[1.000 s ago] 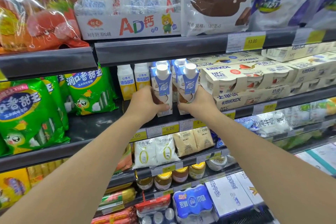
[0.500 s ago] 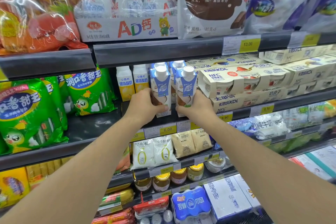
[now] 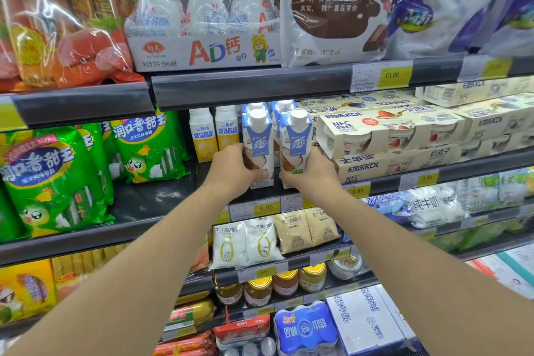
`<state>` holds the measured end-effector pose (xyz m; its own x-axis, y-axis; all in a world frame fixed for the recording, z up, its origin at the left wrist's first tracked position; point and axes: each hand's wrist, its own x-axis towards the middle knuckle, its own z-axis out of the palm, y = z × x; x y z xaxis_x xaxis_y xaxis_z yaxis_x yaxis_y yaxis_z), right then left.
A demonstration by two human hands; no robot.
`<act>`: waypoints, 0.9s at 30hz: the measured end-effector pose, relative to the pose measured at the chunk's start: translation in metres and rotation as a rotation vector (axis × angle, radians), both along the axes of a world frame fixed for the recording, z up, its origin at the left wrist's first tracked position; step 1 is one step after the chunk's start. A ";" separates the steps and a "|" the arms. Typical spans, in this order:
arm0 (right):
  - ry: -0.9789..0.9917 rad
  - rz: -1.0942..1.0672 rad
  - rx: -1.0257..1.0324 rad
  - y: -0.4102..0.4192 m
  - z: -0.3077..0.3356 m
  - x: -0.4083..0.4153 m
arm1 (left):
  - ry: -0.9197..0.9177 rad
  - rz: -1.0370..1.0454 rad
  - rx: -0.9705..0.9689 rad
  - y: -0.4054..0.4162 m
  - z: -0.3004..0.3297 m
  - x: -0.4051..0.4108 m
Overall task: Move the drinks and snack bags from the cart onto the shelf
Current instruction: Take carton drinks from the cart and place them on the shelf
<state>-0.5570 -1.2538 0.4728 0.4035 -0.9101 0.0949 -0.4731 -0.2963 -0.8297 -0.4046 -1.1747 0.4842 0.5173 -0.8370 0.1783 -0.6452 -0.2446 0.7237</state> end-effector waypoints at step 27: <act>-0.004 -0.016 -0.160 0.050 0.002 -0.034 | -0.112 0.135 0.160 0.122 0.000 0.008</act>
<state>-0.5913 -1.2041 0.4749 0.3881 -0.8897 0.2406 -0.4760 -0.4170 -0.7742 -0.3967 -1.0529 0.4840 0.6113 -0.7836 0.1112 -0.6727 -0.4404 0.5945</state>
